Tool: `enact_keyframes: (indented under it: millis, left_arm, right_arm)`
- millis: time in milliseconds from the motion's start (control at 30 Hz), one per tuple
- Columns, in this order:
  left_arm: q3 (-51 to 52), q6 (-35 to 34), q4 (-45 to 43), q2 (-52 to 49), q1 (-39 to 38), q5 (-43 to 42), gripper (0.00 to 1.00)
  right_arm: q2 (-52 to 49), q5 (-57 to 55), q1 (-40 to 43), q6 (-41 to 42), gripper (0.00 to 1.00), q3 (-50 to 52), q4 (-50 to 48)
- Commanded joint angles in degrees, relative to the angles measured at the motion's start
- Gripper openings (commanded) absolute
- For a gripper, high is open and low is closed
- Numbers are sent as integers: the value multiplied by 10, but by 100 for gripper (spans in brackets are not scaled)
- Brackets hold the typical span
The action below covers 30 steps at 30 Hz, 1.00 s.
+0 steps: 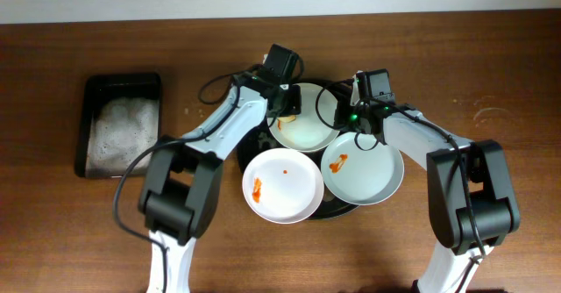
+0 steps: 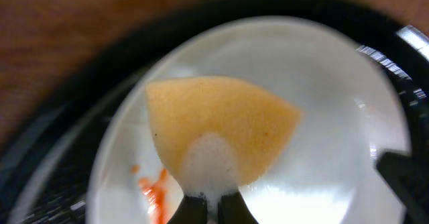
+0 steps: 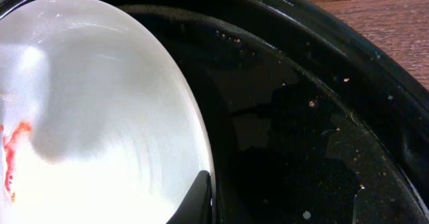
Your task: Clean dirty plates on tray and stack at the side
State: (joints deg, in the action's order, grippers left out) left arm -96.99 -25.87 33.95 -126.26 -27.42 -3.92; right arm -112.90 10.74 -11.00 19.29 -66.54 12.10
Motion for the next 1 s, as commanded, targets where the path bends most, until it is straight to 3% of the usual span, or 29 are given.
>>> enact_keyframes:
  millis: [0,300,433,567,967]
  left_arm:
    - [-5,-20,17,-61,-3,-53,0]
    - [-71,-6,165,-68,32,68,0]
    - [-138,8,205,-68,22,51,0]
    - [-150,16,208,-69,-2,-4,0]
    - [-113,18,224,-112,0,65,0]
  right_arm:
    - [-10,-4,2,-4,4,-4,1]
    - [-10,2,2,7,4,-4,1]
    - [-10,2,2,7,4,-4,1]
    - [-10,2,2,7,4,-4,1]
    - [-10,2,2,7,4,-4,1]
